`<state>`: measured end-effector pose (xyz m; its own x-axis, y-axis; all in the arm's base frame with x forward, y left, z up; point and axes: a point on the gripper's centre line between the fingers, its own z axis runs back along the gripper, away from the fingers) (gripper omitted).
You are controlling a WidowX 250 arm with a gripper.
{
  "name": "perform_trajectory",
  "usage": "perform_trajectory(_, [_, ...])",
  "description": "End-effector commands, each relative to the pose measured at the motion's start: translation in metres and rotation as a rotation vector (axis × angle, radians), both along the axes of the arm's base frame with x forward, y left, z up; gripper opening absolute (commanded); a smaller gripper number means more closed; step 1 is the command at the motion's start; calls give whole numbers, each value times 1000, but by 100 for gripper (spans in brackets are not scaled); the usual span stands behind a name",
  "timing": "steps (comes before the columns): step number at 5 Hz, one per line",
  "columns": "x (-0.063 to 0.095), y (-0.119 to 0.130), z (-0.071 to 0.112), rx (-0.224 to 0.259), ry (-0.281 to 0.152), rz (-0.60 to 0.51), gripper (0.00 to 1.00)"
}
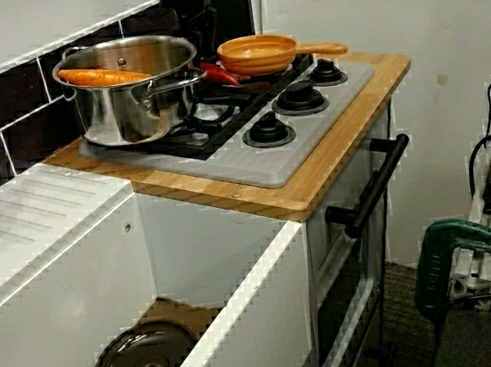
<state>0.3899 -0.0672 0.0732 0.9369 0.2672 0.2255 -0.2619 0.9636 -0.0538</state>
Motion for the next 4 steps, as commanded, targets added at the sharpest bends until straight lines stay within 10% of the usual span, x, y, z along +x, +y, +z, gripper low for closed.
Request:
perform_trajectory(1, [2,5,26,-10,-64,9,100])
perform_trajectory(4, [0,4,22,-34,-43,87,100])
